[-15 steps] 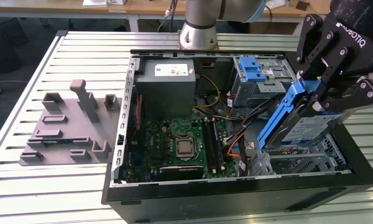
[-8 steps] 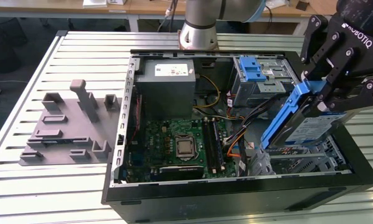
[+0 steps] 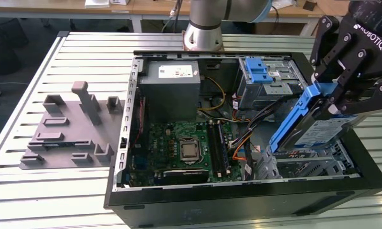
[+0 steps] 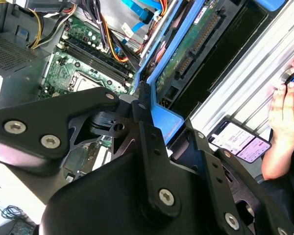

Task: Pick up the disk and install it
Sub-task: 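Insert the disk into the insertion slot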

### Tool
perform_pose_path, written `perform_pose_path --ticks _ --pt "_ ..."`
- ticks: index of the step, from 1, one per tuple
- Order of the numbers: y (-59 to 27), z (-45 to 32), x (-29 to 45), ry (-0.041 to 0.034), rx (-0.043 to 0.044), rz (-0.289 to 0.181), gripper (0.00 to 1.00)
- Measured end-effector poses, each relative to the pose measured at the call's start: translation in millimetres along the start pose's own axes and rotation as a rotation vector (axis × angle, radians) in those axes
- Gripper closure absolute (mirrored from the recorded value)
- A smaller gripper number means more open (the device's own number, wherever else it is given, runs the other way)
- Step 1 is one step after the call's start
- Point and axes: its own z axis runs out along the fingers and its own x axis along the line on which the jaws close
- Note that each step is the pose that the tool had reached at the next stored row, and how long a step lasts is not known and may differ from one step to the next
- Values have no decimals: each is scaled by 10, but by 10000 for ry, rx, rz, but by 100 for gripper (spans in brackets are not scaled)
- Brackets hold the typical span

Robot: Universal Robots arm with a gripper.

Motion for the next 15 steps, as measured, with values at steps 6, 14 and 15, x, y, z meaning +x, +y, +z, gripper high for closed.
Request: perform_pose_path --ticks 6,14,15 --pt "-32 29 2 0 1 24 64" --pt "-62 83 14 -2 6 152 64" --pt "-63 90 17 -2 6 152 64"
